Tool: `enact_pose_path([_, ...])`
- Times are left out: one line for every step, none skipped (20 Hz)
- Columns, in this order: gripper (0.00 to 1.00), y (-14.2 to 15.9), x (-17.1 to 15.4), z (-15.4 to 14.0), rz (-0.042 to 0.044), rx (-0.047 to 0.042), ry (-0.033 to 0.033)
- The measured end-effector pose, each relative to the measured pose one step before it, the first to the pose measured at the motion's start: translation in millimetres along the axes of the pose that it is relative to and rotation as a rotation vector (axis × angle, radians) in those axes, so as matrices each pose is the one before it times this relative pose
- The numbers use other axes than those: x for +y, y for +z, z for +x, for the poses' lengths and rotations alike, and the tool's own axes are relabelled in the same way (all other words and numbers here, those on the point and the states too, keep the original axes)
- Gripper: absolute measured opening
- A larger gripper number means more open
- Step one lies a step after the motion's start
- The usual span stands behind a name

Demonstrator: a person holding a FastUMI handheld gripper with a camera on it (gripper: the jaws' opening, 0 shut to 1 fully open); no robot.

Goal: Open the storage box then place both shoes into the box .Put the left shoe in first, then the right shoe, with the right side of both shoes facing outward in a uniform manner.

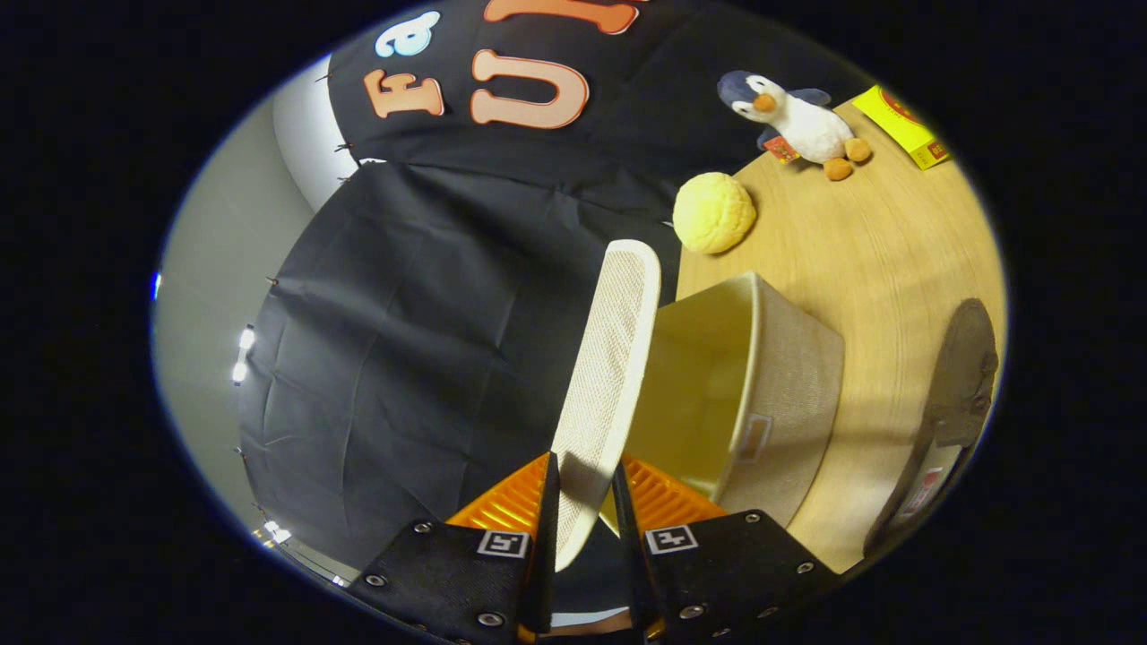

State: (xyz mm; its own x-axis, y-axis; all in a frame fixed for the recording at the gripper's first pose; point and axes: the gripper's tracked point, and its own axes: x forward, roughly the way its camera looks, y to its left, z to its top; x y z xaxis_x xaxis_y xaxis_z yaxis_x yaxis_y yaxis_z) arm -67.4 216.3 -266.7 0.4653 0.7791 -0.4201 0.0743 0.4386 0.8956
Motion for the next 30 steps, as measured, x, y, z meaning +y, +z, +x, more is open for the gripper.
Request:
enact_pose_path([0.28, 2.04, 9.75, 1.34, -0.01000, -0.01321, 0.01020])
enact_pose_path([0.25, 4.12, 9.75, 3.42, -0.01194, -0.01498, 0.00789])
enact_pose_path([0.21, 3.79, 9.52, 4.74, -0.01268, -0.01485, 0.01029])
enact_pose_path([0.19, 4.17, 8.59, 6.44, -0.01070, -0.01129, 0.00801])
enact_pose_path([0.16, 1.76, 9.85, 6.18, -0.00861, -0.00572, 0.01261])
enact_pose_path([0.15, 1.88, 8.88, 8.17, -0.01283, -0.00418, 0.00435])
enact_pose_path([0.13, 1.44, 7.56, 8.20, -0.01565, 0.00459, -0.00017])
enact_pose_path([0.13, -0.97, 6.67, 7.60, -0.02044, 0.00667, -0.00405])
enact_pose_path([0.13, 0.20, 6.17, 8.53, -0.01457, 0.00532, -0.00366])
enact_pose_path([0.13, 2.29, 5.52, 10.15, -0.00907, -0.00201, -0.00114])
enact_pose_path([0.14, 3.55, 5.50, 10.32, -0.00693, -0.00702, 0.00384])
enact_pose_path([0.14, -1.41, 2.61, 8.14, -0.00540, 0.00393, 0.00072])
enact_pose_path([0.15, -1.39, 5.21, 11.28, -0.00137, 0.00959, 0.00291])
enact_pose_path([0.15, -1.42, 7.66, 12.93, -0.01006, 0.00975, -0.00038])
enact_pose_path([0.15, -2.31, 4.79, 12.21, -0.01141, 0.00977, -0.00426])
enact_pose_path([0.15, -2.54, 4.22, 11.44, -0.00567, 0.01064, -0.00361])
enact_pose_path([0.15, -1.54, 2.95, 11.89, -0.00207, 0.00481, -0.00479])
enact_pose_path([0.15, -3.19, 2.22, 11.95, -0.00171, 0.00705, -0.00446])
enact_pose_path([0.15, -2.18, 1.72, 11.55, -0.00215, 0.00804, -0.00795])
enact_pose_path([0.15, -2.81, 2.96, 12.52, -0.00452, 0.01004, -0.00594])
enact_pose_path([0.15, -2.32, 2.23, 11.70, -0.00478, 0.01287, -0.00716])
enact_pose_path([0.15, -2.69, 4.02, 11.27, -0.00411, 0.01504, -0.00669])
enact_pose_path([0.15, -1.87, 1.26, 12.55, -0.00476, 0.00759, -0.01060])
enact_pose_path([0.15, -3.19, -0.71, 10.91, -0.00314, 0.01545, -0.01323])
enact_pose_path([0.15, -4.39, -1.14, 10.15, 0.00400, 0.01455, -0.00905])
enact_pose_path([0.15, -4.53, 1.56, 9.57, 0.00723, 0.01421, -0.00138])
enact_pose_path([0.16, -2.38, 0.03, 6.16, -0.00063, 0.01490, -0.00570])
enact_pose_path([0.17, -3.47, -7.05, 6.22, -0.00751, 0.01800, -0.02169])
enact_pose_path([0.32, -2.03, -7.32, 0.63, -0.01353, 0.01175, -0.02279])
enact_pose_path([0.43, -4.20, -6.35, -1.96, -0.02164, 0.00256, -0.02259])
